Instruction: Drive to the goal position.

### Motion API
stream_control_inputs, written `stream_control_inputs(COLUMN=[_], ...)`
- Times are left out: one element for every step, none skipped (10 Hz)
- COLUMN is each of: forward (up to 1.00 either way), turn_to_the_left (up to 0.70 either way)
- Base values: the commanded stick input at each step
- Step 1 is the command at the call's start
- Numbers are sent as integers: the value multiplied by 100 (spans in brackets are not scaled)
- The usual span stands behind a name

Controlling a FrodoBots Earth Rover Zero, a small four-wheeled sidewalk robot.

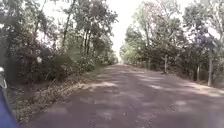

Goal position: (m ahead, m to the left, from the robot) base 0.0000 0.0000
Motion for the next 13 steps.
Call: stream_control_inputs(forward=[5, 6, 6, 5, 5, 6, 5, 5, 5, 6, 6, 5, 5], turn_to_the_left=[-3, -3, -3, -3, -3, -3, -3, -3, -3, -3, -3, -3, -3])
